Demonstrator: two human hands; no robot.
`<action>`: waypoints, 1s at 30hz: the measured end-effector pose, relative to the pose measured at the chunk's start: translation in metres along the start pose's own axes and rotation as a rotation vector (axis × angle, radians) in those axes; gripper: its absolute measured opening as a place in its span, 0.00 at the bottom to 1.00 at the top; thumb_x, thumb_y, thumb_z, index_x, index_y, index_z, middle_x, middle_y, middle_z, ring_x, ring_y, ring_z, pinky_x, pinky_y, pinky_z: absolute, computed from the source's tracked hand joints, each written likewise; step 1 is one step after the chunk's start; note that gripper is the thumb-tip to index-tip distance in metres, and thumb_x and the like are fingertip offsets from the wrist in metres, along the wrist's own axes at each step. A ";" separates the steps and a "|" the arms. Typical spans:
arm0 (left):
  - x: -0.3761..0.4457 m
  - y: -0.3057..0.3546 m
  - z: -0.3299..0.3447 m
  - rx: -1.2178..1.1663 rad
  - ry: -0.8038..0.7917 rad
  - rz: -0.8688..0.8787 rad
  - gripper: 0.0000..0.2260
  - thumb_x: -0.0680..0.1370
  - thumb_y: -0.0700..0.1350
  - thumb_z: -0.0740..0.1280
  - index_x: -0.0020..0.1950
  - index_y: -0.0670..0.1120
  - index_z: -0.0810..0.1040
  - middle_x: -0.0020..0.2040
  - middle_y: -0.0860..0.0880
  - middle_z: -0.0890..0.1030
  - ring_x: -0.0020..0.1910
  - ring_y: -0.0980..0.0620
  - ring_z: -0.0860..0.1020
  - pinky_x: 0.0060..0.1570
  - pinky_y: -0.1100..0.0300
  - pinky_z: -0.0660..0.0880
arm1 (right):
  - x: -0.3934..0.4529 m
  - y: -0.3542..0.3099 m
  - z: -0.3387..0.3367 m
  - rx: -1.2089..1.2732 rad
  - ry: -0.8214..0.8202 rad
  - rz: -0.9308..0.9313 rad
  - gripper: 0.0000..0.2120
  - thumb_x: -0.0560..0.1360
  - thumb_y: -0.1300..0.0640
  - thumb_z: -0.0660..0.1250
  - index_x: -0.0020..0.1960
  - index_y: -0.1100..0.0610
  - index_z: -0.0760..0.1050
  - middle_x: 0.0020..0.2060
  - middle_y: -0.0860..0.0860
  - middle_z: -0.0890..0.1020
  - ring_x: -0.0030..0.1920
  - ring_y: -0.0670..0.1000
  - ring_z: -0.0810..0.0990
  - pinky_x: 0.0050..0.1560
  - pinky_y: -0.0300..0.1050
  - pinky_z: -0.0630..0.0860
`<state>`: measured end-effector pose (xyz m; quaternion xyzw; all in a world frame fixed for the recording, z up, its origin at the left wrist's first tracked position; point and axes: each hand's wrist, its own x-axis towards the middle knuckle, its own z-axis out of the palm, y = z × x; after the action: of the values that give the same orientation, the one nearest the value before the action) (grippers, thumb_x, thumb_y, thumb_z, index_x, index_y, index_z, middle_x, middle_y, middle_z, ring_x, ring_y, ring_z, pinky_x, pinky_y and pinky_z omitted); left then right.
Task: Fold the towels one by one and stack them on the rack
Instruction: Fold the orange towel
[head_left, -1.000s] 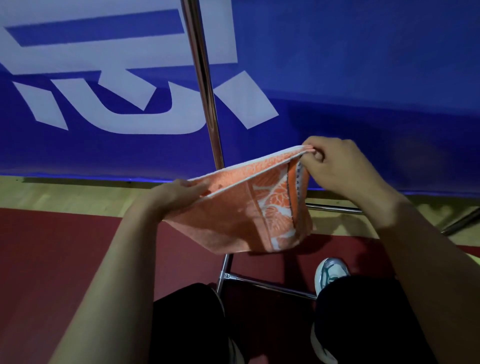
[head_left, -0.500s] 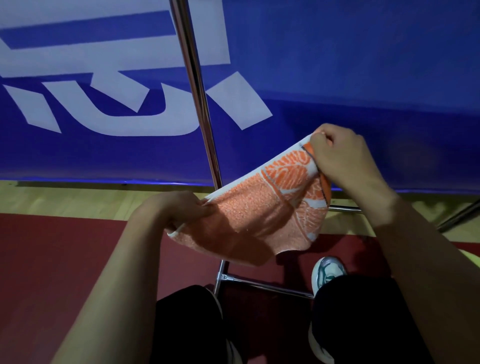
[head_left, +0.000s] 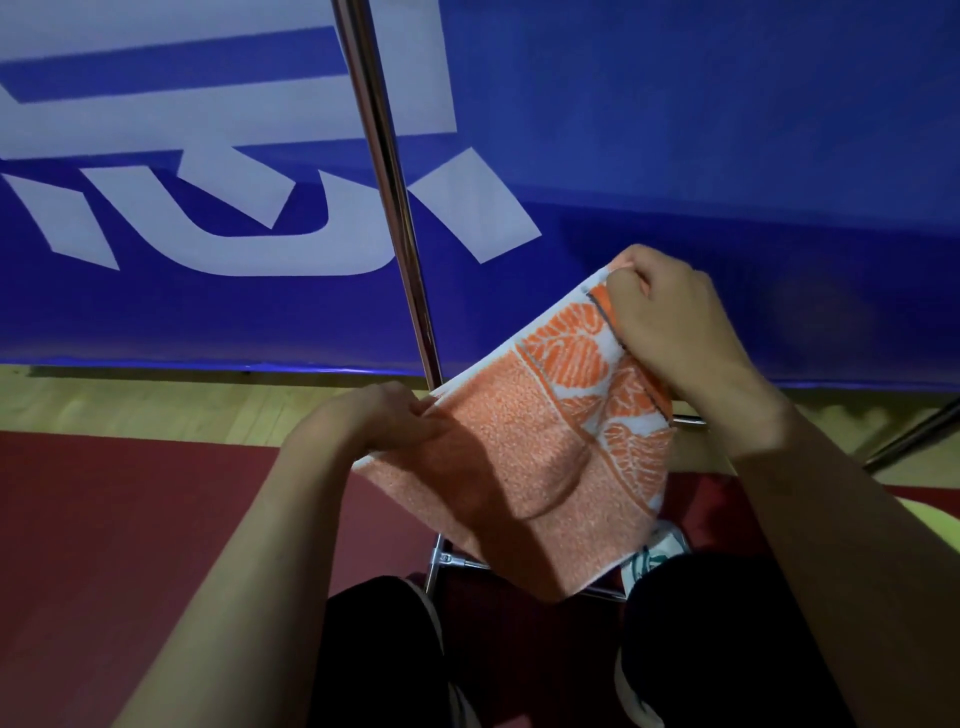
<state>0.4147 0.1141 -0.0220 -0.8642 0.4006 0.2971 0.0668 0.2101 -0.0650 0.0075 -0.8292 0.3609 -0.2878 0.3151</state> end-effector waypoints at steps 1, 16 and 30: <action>-0.001 0.002 0.001 0.019 0.008 0.018 0.22 0.83 0.63 0.61 0.64 0.48 0.83 0.44 0.49 0.80 0.39 0.52 0.77 0.35 0.59 0.71 | -0.001 -0.001 0.002 0.011 -0.029 -0.014 0.11 0.81 0.53 0.58 0.47 0.54 0.76 0.39 0.47 0.81 0.39 0.38 0.77 0.33 0.32 0.69; -0.007 0.043 0.005 -0.411 0.279 0.570 0.21 0.84 0.65 0.55 0.58 0.56 0.82 0.49 0.49 0.86 0.50 0.51 0.85 0.53 0.43 0.81 | -0.012 -0.003 0.023 -0.028 -0.403 -0.200 0.07 0.82 0.46 0.65 0.51 0.45 0.81 0.36 0.41 0.81 0.38 0.38 0.79 0.35 0.30 0.71; -0.013 0.058 0.011 -0.454 0.390 0.536 0.24 0.87 0.60 0.51 0.60 0.46 0.79 0.51 0.48 0.85 0.52 0.49 0.82 0.56 0.43 0.77 | -0.007 -0.002 0.031 -0.042 -0.379 -0.181 0.13 0.85 0.47 0.61 0.54 0.48 0.84 0.44 0.44 0.85 0.46 0.41 0.82 0.48 0.44 0.79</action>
<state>0.3605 0.0878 -0.0165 -0.7620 0.5411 0.2156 -0.2829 0.2287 -0.0482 -0.0124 -0.9040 0.2251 -0.1460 0.3328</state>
